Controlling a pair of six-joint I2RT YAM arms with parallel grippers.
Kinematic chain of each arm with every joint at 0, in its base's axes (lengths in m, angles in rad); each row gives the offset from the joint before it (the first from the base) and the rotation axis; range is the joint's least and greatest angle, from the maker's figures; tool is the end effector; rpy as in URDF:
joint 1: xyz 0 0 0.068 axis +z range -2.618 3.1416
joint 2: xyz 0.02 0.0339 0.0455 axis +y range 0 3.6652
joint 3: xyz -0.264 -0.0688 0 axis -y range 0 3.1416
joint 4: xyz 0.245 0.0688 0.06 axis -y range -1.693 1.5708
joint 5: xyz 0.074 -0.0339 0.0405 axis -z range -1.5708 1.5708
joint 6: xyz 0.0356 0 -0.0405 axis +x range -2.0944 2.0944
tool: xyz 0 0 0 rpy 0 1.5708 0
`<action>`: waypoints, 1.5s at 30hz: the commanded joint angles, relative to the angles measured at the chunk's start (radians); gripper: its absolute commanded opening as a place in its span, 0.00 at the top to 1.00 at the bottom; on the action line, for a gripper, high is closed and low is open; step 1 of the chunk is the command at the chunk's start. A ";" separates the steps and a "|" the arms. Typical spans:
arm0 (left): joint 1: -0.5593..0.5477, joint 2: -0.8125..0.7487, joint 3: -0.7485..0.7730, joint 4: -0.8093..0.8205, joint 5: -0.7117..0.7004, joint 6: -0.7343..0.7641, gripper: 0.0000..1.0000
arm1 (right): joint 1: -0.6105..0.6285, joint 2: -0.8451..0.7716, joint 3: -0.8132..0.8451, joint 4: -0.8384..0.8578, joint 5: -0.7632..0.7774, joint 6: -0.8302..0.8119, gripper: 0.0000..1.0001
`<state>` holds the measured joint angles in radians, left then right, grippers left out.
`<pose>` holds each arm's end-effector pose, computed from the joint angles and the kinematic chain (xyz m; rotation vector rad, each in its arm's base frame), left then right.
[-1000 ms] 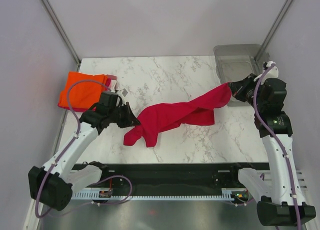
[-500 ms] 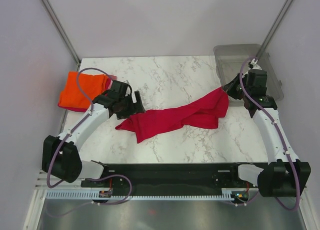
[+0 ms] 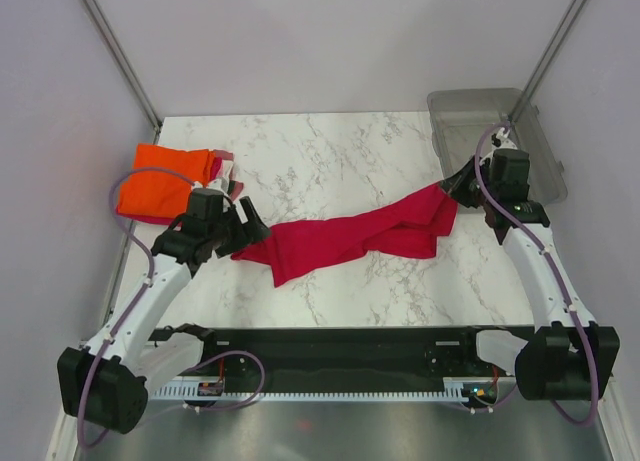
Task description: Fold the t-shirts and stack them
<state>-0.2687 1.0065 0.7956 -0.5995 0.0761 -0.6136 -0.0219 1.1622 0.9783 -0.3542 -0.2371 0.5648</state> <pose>0.1983 -0.0574 0.2646 -0.3819 2.4088 -0.5001 0.2603 0.0027 0.3143 0.4803 2.0906 0.5714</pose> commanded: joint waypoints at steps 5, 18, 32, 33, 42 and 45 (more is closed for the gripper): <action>-0.130 -0.075 -0.039 0.060 0.136 -0.087 0.09 | -0.001 -0.016 -0.036 0.057 -0.021 -0.013 1.00; -0.432 0.113 -0.044 0.050 -0.073 -0.150 0.27 | 0.000 0.001 -0.072 0.093 -0.053 -0.008 1.00; -0.379 0.149 -0.114 0.007 -0.225 -0.190 0.32 | 0.000 0.004 -0.086 0.100 -0.071 -0.014 1.00; -0.376 0.152 -0.119 0.009 -0.217 -0.195 0.32 | 0.000 0.005 -0.086 0.101 -0.071 -0.014 1.00; -0.340 0.228 -0.161 0.089 -0.135 -0.169 0.39 | 0.000 0.007 -0.098 0.109 -0.079 -0.011 1.00; -0.340 0.271 -0.154 0.130 -0.098 -0.152 0.42 | -0.001 0.007 -0.099 0.110 -0.079 -0.009 1.00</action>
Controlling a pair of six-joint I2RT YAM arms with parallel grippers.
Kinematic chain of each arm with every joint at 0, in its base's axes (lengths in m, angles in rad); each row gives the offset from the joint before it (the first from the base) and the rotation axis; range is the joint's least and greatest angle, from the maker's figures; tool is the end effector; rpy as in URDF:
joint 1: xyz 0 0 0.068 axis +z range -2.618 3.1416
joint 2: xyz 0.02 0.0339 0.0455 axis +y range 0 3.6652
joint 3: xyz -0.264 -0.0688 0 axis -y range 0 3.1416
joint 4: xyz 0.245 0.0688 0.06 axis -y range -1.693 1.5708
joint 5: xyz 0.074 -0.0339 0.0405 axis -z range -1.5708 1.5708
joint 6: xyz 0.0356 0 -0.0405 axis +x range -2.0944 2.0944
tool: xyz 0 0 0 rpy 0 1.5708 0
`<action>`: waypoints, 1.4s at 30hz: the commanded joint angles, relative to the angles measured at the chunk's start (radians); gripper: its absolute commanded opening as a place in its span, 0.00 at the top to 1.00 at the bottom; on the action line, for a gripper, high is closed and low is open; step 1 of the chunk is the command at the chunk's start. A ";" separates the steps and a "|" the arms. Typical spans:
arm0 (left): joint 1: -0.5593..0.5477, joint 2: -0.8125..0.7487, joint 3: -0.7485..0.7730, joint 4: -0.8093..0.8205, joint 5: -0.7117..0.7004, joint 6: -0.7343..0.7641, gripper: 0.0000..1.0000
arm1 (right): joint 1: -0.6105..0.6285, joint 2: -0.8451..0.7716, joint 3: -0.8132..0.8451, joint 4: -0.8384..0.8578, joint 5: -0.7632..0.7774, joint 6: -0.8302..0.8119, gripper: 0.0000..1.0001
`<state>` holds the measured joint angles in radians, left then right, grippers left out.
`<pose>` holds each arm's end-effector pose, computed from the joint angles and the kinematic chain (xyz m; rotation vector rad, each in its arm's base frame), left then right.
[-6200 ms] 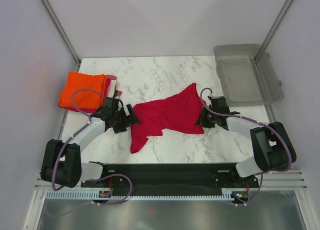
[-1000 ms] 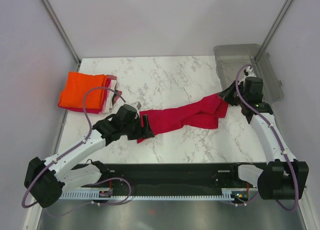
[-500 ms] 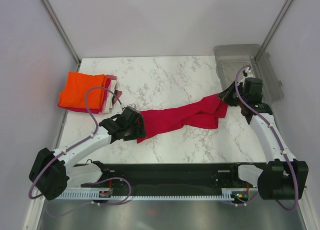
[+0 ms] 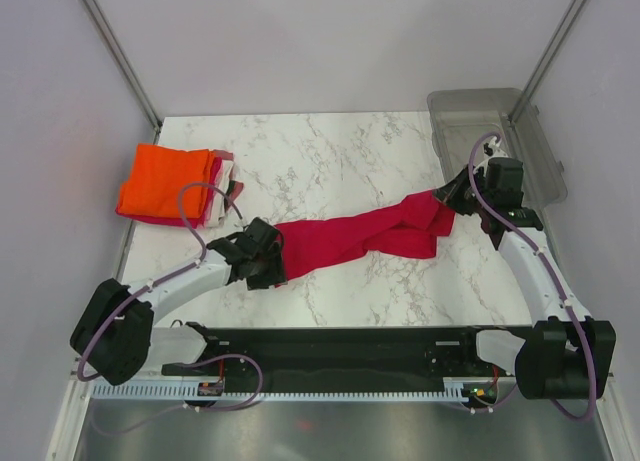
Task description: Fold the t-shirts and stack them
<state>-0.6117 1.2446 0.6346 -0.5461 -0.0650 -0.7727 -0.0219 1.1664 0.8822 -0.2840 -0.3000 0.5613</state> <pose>0.1771 -0.1214 0.1722 -0.2413 2.7553 -0.3021 0.2593 0.0048 0.2870 0.4518 2.1304 0.6330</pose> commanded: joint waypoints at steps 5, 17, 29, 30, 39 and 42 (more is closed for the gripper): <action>0.003 0.110 0.023 0.100 0.057 0.024 0.48 | -0.001 0.003 -0.003 0.040 -0.019 -0.006 1.00; 0.003 0.188 0.016 0.107 -0.010 0.016 0.86 | 0.000 -0.007 -0.014 0.045 -0.034 -0.003 1.00; 0.138 0.018 0.008 0.120 0.048 0.026 0.98 | -0.001 -0.001 -0.017 0.046 -0.051 -0.012 1.00; 0.151 0.000 0.011 0.118 0.054 0.030 0.98 | 0.000 0.012 -0.015 0.046 -0.054 -0.008 1.00; 0.406 0.013 0.222 0.094 0.261 0.108 0.98 | 0.017 0.147 0.139 0.080 -0.097 0.066 1.00; 0.425 0.029 0.371 0.025 0.248 0.127 0.98 | 0.017 0.197 0.273 0.040 -0.102 0.069 1.00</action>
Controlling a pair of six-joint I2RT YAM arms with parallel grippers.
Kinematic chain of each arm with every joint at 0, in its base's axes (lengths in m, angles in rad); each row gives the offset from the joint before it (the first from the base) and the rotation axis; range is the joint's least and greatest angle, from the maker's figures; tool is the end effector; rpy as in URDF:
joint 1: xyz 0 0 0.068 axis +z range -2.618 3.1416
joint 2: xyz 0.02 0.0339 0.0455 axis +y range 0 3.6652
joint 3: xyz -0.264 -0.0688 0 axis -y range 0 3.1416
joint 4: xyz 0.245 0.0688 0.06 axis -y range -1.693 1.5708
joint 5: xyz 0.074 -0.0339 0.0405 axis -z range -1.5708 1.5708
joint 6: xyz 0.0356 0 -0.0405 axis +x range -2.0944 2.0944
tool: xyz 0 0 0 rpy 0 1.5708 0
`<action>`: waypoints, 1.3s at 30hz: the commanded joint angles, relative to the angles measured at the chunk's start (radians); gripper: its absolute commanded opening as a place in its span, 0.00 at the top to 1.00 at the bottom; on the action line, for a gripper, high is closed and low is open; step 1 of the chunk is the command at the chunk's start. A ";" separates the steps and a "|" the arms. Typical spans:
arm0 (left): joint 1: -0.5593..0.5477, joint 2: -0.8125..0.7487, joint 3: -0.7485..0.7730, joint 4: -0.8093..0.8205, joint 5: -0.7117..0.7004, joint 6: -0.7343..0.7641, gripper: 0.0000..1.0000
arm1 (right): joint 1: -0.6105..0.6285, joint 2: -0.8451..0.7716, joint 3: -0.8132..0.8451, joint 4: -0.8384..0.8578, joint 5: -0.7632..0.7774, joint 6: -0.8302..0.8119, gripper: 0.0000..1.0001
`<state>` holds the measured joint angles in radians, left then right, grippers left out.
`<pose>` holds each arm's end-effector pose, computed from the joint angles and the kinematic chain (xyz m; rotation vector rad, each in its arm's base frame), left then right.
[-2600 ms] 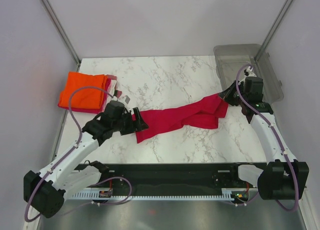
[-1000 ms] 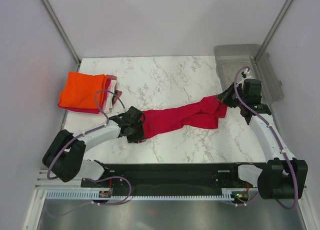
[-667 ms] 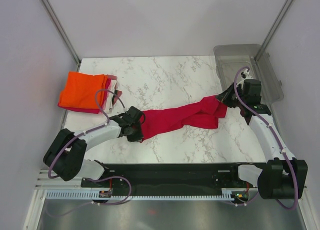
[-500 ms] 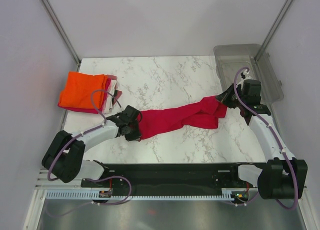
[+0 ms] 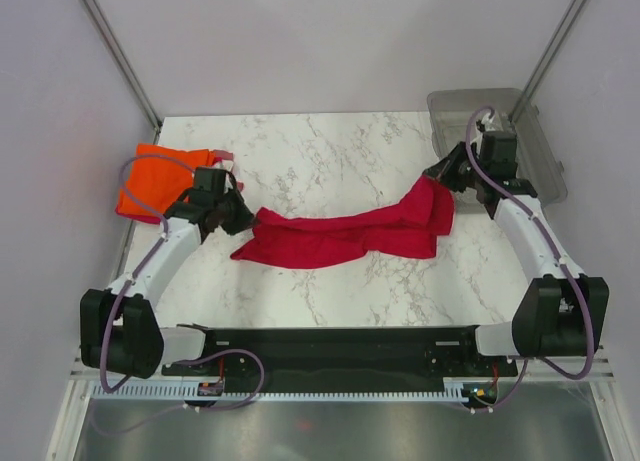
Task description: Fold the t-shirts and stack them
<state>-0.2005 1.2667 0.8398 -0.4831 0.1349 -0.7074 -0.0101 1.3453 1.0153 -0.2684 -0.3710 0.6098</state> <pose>0.2498 -0.0557 0.2323 -0.5828 2.4858 -0.5389 0.3009 0.0099 0.2878 0.4649 2.1695 0.7405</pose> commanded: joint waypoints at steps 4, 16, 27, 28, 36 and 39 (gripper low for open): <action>0.047 0.037 0.408 -0.139 0.052 0.089 0.98 | 0.030 0.074 0.415 -0.066 -0.045 0.024 1.00; 0.122 0.009 1.113 -0.422 0.006 0.167 0.98 | 0.029 -0.052 0.830 -0.152 -0.097 0.085 1.00; 0.122 -0.366 1.131 -0.469 -0.072 0.187 0.98 | 0.029 -0.532 0.772 -0.199 0.012 -0.007 1.00; 0.122 -0.359 1.165 -0.500 -0.080 0.187 0.98 | 0.029 -0.534 0.833 -0.216 0.017 -0.011 1.00; 0.122 -0.245 1.262 -0.574 -0.109 0.172 0.98 | 0.029 -0.447 0.953 -0.269 0.083 -0.022 1.00; 0.122 -0.167 1.152 -0.546 -0.132 0.180 0.98 | 0.030 -0.365 0.870 -0.265 0.115 -0.022 1.00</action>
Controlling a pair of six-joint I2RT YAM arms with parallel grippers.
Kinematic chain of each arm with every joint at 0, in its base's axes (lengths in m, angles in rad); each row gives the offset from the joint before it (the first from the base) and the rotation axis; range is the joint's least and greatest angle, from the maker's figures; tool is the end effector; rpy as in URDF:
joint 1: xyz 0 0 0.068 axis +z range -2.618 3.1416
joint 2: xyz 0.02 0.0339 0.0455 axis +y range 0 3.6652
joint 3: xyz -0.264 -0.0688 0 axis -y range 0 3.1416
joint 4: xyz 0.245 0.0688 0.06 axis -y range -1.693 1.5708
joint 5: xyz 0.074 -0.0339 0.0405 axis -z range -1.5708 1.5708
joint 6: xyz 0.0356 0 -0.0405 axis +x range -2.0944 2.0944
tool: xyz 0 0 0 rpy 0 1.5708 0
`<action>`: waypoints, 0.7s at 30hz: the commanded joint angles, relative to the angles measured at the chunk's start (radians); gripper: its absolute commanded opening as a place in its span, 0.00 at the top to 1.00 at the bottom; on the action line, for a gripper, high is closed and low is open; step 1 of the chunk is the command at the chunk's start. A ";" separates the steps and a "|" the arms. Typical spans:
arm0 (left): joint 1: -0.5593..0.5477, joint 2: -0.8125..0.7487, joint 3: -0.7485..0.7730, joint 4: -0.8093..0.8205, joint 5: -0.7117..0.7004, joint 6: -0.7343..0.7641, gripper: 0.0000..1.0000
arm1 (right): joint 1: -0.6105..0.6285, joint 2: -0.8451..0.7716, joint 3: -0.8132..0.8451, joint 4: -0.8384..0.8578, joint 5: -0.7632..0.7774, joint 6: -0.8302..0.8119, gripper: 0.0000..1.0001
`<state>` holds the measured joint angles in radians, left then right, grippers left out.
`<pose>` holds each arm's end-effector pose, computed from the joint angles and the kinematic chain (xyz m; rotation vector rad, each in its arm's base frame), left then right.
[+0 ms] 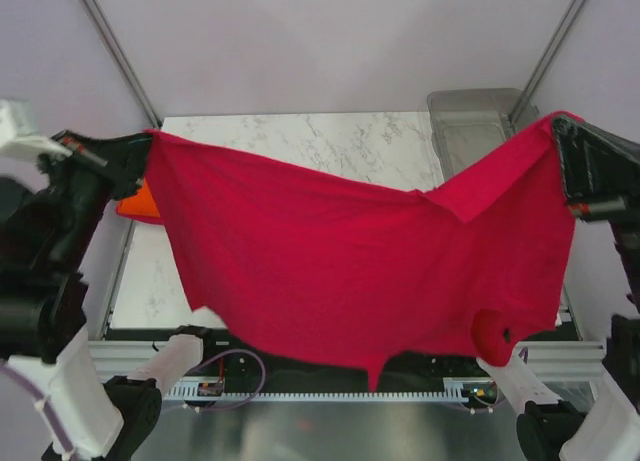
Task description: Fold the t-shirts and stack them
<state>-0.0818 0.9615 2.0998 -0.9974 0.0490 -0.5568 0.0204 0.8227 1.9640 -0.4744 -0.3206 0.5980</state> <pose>0.0254 -0.0038 0.5930 -0.3021 1.4222 -0.5593 -0.0276 0.0107 0.6214 -0.0316 0.9654 0.7156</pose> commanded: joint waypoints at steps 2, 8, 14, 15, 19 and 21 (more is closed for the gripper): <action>0.004 0.221 -0.167 -0.008 -0.017 0.031 0.98 | 0.000 0.240 -0.143 -0.038 0.060 -0.003 1.00; 0.004 0.439 -0.164 0.078 0.087 0.008 0.98 | -0.002 0.531 -0.090 0.034 -0.058 0.019 1.00; 0.076 0.778 0.361 0.086 0.277 -0.021 0.98 | -0.065 0.900 0.399 -0.043 -0.192 0.086 1.00; 0.123 0.852 0.415 0.092 0.310 -0.055 0.98 | -0.074 0.936 0.458 -0.038 -0.239 0.107 1.00; 0.227 0.921 0.467 0.264 0.529 -0.182 0.98 | -0.149 1.079 0.632 0.196 -0.405 0.336 1.00; 0.255 0.934 0.457 0.331 0.613 -0.204 0.98 | -0.189 1.072 0.595 0.296 -0.434 0.403 1.00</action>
<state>0.1265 1.8713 2.5248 -0.8207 0.4492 -0.6605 -0.1181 1.9244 2.5088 -0.4278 -0.6174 0.8211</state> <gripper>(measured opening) 0.026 0.010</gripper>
